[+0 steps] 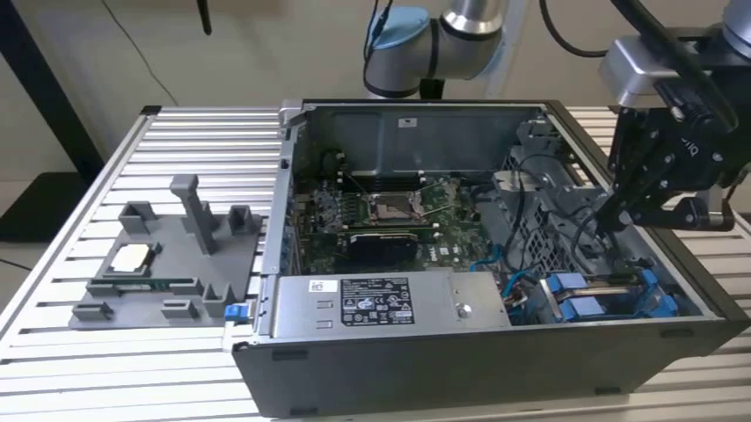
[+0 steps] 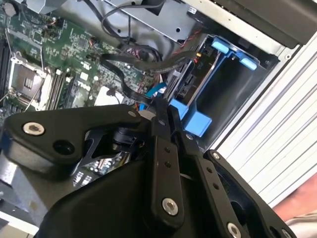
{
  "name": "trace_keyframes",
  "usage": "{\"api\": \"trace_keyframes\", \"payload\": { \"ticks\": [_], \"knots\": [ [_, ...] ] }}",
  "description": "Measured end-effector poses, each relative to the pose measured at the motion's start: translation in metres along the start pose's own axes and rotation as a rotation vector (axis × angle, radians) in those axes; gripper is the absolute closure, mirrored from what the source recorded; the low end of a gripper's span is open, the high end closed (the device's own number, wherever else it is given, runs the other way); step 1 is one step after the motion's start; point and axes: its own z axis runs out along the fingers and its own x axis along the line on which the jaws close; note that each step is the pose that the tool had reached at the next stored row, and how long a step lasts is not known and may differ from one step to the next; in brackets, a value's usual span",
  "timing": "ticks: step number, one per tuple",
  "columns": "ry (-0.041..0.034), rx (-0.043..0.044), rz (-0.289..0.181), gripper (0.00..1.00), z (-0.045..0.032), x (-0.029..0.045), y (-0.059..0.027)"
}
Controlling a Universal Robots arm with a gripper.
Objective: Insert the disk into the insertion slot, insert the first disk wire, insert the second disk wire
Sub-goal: 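Insert the second disk wire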
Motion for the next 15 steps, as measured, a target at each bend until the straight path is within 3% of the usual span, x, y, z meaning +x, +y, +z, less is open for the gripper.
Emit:
{"api": "trace_keyframes", "payload": {
  "ticks": [6, 8, 10, 15],
  "knots": [
    [0.0199, 0.0068, -0.001, 0.84, 0.0039, 0.001, -0.0001],
    [0.0322, 0.0091, -0.001, 0.84, 0.0048, 0.0012, -0.0001],
    [0.0394, 0.0135, -0.002, 0.84, 0.0063, 0.0014, -0.0001],
    [0.0445, 0.0183, -0.002, 0.84, 0.0082, 0.0017, -0.0002]
  ]
}}
